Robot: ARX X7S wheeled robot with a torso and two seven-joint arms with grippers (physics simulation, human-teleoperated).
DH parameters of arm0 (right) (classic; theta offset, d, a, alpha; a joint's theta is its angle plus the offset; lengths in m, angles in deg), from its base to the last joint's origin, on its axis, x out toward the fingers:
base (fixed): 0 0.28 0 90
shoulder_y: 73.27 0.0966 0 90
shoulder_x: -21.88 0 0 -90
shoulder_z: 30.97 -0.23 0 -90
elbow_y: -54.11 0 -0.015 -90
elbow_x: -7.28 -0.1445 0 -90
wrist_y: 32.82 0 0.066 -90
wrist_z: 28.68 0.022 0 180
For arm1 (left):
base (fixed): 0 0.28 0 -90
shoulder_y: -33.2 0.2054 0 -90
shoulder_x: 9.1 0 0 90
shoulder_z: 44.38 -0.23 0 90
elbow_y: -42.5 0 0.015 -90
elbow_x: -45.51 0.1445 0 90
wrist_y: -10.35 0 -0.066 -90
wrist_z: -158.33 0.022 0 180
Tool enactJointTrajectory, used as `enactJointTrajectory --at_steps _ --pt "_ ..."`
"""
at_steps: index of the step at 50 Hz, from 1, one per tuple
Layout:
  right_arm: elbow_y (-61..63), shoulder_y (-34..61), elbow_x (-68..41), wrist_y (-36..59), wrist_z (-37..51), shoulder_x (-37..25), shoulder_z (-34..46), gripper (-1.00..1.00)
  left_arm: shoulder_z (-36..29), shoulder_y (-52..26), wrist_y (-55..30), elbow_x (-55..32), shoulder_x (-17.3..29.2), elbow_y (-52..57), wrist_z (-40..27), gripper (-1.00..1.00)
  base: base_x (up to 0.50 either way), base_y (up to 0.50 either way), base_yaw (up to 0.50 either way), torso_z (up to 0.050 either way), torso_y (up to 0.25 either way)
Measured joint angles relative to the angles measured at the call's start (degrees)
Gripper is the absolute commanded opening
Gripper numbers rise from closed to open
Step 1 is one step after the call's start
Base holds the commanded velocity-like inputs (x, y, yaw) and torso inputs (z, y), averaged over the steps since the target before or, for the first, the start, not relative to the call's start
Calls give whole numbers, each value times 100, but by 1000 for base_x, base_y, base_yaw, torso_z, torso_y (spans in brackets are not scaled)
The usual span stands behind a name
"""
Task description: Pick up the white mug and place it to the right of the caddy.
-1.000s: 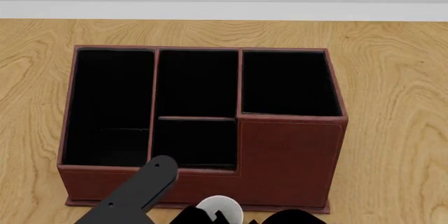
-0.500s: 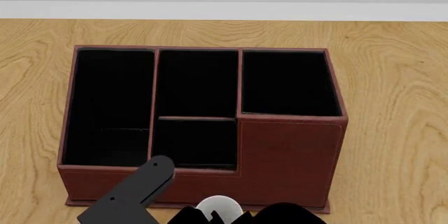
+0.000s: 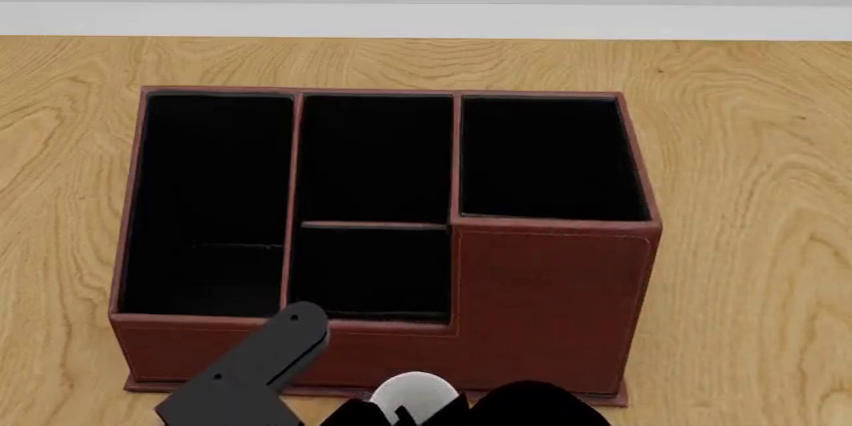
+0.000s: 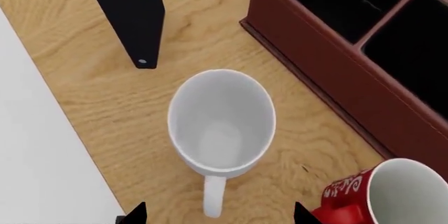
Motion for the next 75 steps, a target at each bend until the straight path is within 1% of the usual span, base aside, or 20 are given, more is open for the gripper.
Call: enactJointTrajectory --at_steps 48,75 --pt "-1134 -26 1201 14 -1472 340 380 100 103 165 366 -255 74 -315 -195 100 0 0 0 0 0" --pt "-1509 -117 1507 -49 -1853 481 645 100 156 258 539 -377 133 -457 -297 100 0 0 0 0 0"
